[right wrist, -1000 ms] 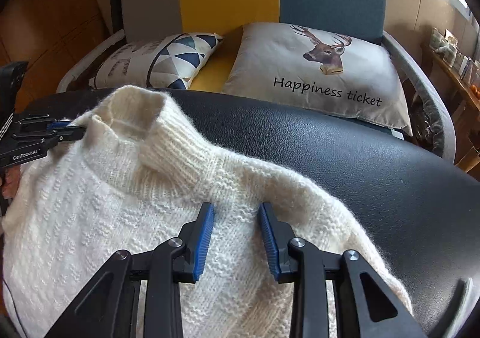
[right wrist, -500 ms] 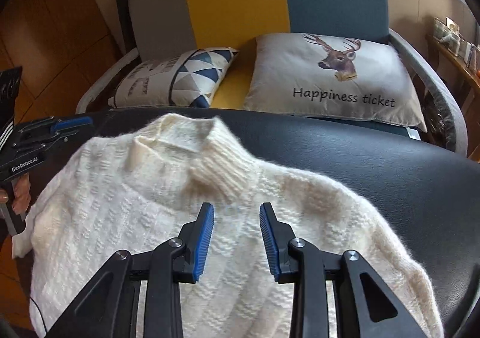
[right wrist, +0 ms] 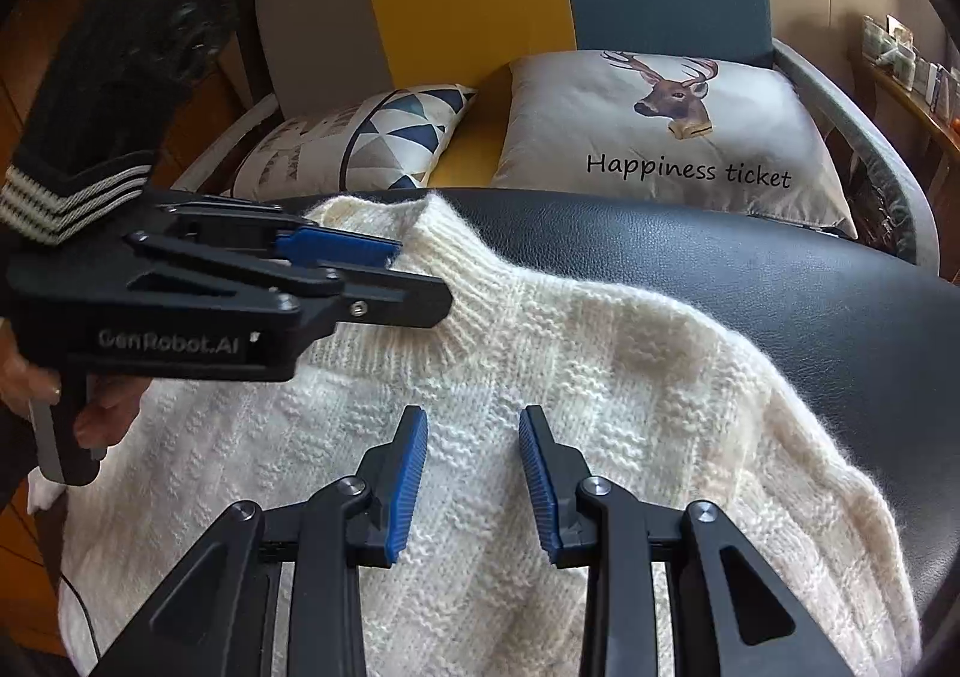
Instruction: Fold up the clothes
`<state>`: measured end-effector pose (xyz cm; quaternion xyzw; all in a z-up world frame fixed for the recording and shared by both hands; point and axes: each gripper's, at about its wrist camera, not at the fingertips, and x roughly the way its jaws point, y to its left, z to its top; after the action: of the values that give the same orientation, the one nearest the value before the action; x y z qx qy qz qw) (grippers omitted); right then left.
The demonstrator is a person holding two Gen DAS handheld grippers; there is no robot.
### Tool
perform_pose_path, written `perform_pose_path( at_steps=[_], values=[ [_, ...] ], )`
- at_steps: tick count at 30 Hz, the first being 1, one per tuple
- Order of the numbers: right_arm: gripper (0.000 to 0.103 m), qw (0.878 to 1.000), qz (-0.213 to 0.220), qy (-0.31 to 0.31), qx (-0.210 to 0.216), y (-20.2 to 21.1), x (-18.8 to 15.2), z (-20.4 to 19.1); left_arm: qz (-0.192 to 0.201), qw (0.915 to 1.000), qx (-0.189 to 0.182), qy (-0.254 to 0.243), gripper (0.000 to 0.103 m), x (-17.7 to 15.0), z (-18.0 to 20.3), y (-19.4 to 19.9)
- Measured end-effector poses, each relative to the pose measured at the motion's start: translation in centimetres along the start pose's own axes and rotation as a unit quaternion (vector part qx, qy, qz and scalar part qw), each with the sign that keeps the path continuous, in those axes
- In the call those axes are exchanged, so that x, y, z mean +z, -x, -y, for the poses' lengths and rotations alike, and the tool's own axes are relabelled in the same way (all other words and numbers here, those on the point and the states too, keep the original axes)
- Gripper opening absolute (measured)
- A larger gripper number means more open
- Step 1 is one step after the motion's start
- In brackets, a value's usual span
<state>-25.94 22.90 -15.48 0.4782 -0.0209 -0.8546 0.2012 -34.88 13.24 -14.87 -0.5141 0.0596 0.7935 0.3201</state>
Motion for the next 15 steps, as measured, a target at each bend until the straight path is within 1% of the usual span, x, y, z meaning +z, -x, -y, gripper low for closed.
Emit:
perform_pose_path(
  at_steps=[2, 3, 4, 5, 7, 10, 11, 13, 15],
  values=[
    [0.032, 1.0, 0.007, -0.003, 0.008, -0.1, -0.3, 0.3, -0.007, 0.9989, -0.025, 0.038, 0.038, 0.4, -0.7, -0.8],
    [0.032, 1.0, 0.012, -0.007, 0.013, -0.1, -0.4, 0.5, -0.001, 0.998, -0.042, 0.048, 0.028, 0.3, -0.8, -0.8],
    [0.032, 1.0, 0.017, -0.013, 0.018, -0.1, -0.4, 0.7, 0.007, 0.9968, -0.056, 0.057, 0.014, 0.3, -0.9, -0.7],
    [0.032, 0.999, 0.024, -0.019, 0.022, 0.0, -0.5, 1.0, 0.022, 0.9964, -0.058, 0.057, 0.003, 0.5, -0.7, -0.3],
    [0.031, 0.998, 0.04, -0.034, 0.029, 0.1, -0.8, 1.6, 0.053, 0.9931, -0.075, 0.072, 0.003, 0.8, -0.8, 0.5],
    [0.026, 0.996, 0.052, -0.054, 0.039, -0.1, -1.3, 2.4, 0.047, 0.9951, -0.021, 0.084, 0.003, 1.2, -1.6, -0.9],
    [0.026, 0.996, 0.052, -0.055, 0.038, -0.1, -1.2, 2.5, 0.032, 0.9955, -0.01, 0.088, 0.003, 1.0, -2.0, -1.8],
    [0.026, 0.997, 0.052, -0.049, 0.033, -0.2, -1.2, 2.3, 0.033, 0.996, -0.006, 0.083, 0.003, 0.6, -2.0, -2.5],
    [0.026, 0.997, 0.052, -0.045, 0.029, -0.3, -1.2, 2.2, 0.034, 0.9957, -0.013, 0.085, 0.004, 0.3, -1.9, -1.6]
  ],
)
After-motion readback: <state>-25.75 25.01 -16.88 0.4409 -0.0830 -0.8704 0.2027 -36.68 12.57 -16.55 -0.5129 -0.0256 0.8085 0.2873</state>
